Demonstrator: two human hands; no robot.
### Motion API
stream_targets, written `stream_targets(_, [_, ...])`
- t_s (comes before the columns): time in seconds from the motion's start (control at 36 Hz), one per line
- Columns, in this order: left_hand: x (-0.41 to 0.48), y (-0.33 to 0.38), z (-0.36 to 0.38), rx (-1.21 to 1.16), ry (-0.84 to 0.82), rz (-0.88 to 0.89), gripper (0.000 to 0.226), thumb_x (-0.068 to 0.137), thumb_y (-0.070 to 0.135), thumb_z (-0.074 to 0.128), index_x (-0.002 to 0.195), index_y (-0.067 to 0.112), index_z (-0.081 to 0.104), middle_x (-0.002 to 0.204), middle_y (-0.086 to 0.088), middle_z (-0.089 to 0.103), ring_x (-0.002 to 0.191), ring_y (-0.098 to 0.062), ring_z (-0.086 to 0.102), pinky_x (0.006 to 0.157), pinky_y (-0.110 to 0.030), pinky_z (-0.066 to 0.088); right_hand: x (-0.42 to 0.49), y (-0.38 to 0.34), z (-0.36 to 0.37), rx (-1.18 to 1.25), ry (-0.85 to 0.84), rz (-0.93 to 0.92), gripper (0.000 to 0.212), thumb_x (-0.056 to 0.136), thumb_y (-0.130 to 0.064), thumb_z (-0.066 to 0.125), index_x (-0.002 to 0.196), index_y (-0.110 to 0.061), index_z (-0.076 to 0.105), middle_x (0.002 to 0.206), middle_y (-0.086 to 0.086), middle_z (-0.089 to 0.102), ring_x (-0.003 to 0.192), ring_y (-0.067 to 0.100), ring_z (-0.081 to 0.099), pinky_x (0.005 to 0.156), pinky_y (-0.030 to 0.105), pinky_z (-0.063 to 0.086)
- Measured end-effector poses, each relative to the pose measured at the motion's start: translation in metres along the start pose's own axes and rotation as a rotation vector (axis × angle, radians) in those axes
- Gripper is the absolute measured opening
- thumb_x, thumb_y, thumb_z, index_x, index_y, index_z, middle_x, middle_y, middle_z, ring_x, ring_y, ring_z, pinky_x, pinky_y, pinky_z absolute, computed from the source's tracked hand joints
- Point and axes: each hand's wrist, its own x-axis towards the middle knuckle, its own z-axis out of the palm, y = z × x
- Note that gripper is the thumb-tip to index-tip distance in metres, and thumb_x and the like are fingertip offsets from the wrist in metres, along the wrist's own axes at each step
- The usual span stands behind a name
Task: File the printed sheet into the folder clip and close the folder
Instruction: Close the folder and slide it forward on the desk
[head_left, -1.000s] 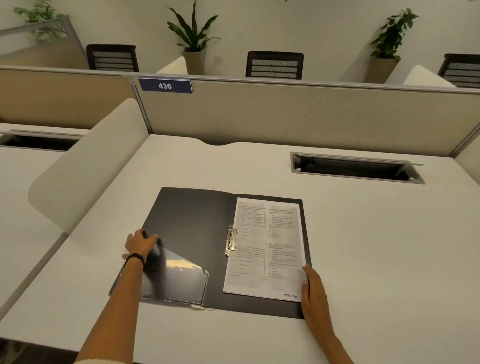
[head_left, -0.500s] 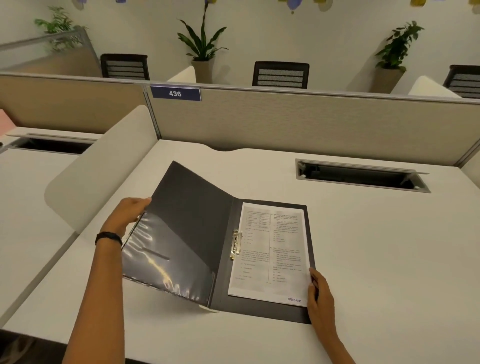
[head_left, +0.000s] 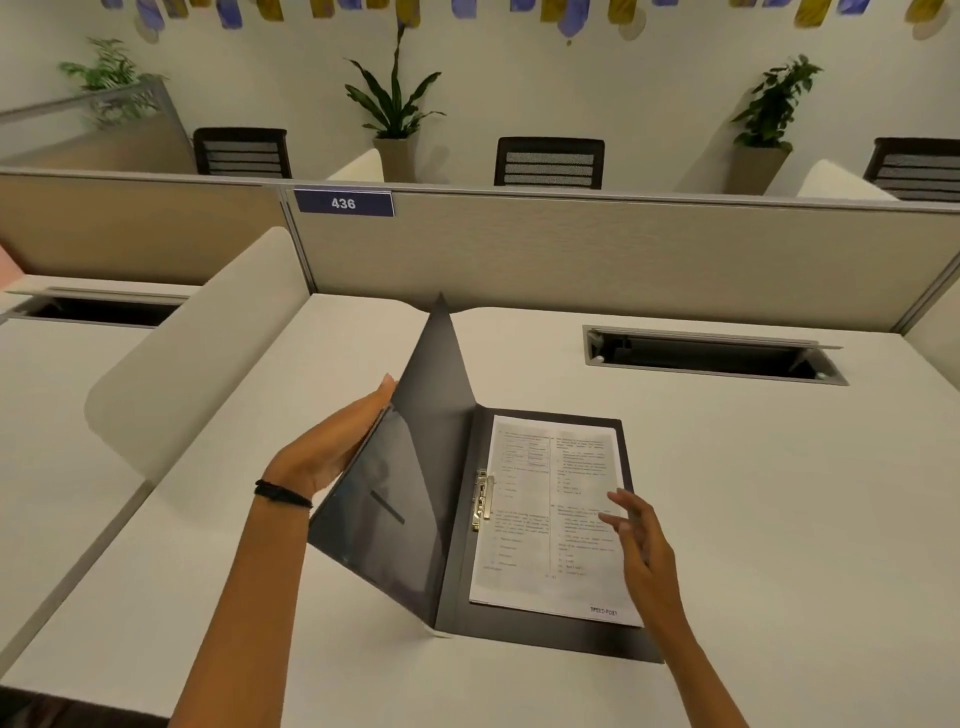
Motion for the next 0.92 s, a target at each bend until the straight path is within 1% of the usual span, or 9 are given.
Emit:
stream_targets(0.06, [0.000,0.002,0.001,0.000,-0.200,-0.039,0.053,0.085,0.059,0.023,0.134,0.044,0.032,0.128,0.013,0.052,0.117,-0.011,0.054,0.092,-0.027,0.048,0.002,-0.009,-0.002,0.019,-0.030,-0.023,0.030,0.094,-0.017,0.042,0.115,-0.038,0.046,0.136,-0.002,0.049,0.106,0.014,0.061,0.083,0.022,0.053])
stream_targets(0.11, [-0.001,0.006,0.006,-0.020,-0.356,-0.068,0.059,0.076,0.066,0.021,0.133,0.051,0.027,0.132,0.009,0.053,0.118,-0.012,0.054,0.083,-0.029,0.054,0.005,-0.018,-0.002,0.047,-0.068,-0.022,0.026,0.092,-0.026,0.041,0.111,-0.042,0.048,0.135,-0.003,0.050,0.107,0.014,0.061,0.079,0.016,0.053])
stream_targets(0.22, [0.003,0.006,0.039,0.118,-0.438,-0.087,0.076,0.070,0.076,0.023,0.139,0.047,0.020,0.150,0.003,0.034,0.133,-0.017,0.038,0.099,-0.040,0.042,0.012,-0.033,-0.002,0.234,-0.092,0.021,0.032,0.090,-0.034,0.030,0.118,-0.034,0.045,0.127,0.002,0.056,0.100,0.021,0.066,0.085,0.029,0.055])
stream_targets(0.39, [0.019,-0.022,0.090,0.296,-0.465,-0.093,0.049,0.096,0.049,0.020,0.142,0.033,0.027,0.151,0.004,0.029,0.138,-0.016,0.029,0.109,-0.036,0.028,0.022,-0.047,-0.008,0.418,-0.036,0.149,0.053,0.084,-0.047,0.020,0.125,-0.023,0.043,0.126,0.003,0.055,0.100,0.024,0.066,0.081,0.038,0.055])
stream_targets(0.5, [0.032,-0.052,0.113,0.482,-0.397,-0.079,0.044,0.100,0.031,0.031,0.140,0.015,0.035,0.150,-0.003,0.033,0.137,-0.016,0.031,0.110,-0.025,0.023,0.025,-0.048,-0.015,0.443,0.054,0.237,0.050,0.094,-0.043,0.010,0.126,-0.025,0.043,0.132,0.002,0.049,0.109,0.022,0.056,0.084,0.035,0.049])
stream_targets(0.61, [0.043,-0.092,0.130,0.599,-0.242,-0.060,0.040,0.097,0.021,0.041,0.136,0.014,0.040,0.146,-0.012,0.038,0.135,-0.025,0.034,0.113,-0.035,0.025,0.027,-0.034,-0.023,0.375,0.086,0.382,0.053,0.094,-0.048,0.014,0.131,-0.023,0.042,0.140,0.004,0.044,0.124,0.029,0.044,0.098,0.043,0.035])
stream_targets(0.75, [0.053,-0.124,0.136,0.671,-0.128,-0.077,0.045,0.094,0.020,0.045,0.138,0.020,0.035,0.155,-0.016,0.013,0.143,-0.035,0.011,0.118,-0.047,0.015,0.024,-0.004,-0.026,0.101,0.024,0.471,0.031,0.097,-0.034,0.034,0.117,-0.019,0.053,0.132,0.009,0.052,0.111,0.023,0.053,0.094,0.038,0.043])
stream_targets(0.81, [0.053,-0.130,0.136,0.663,-0.108,-0.059,0.043,0.092,0.014,0.047,0.134,0.019,0.037,0.156,-0.014,0.012,0.143,-0.034,0.013,0.117,-0.046,0.018,0.022,0.014,-0.024,-0.032,-0.029,0.503,0.040,0.096,-0.030,0.040,0.132,-0.012,0.043,0.142,0.012,0.042,0.128,0.029,0.043,0.107,0.043,0.035])
stream_targets(0.92, [0.050,-0.141,0.137,0.642,-0.078,0.005,0.042,0.088,0.008,0.054,0.128,0.014,0.042,0.157,-0.010,0.013,0.137,-0.031,0.031,0.112,-0.037,0.029,0.015,0.040,-0.011,-0.250,-0.138,0.465,0.049,0.094,-0.025,0.046,0.138,-0.007,0.033,0.151,0.012,0.027,0.139,0.030,0.027,0.113,0.042,0.023])
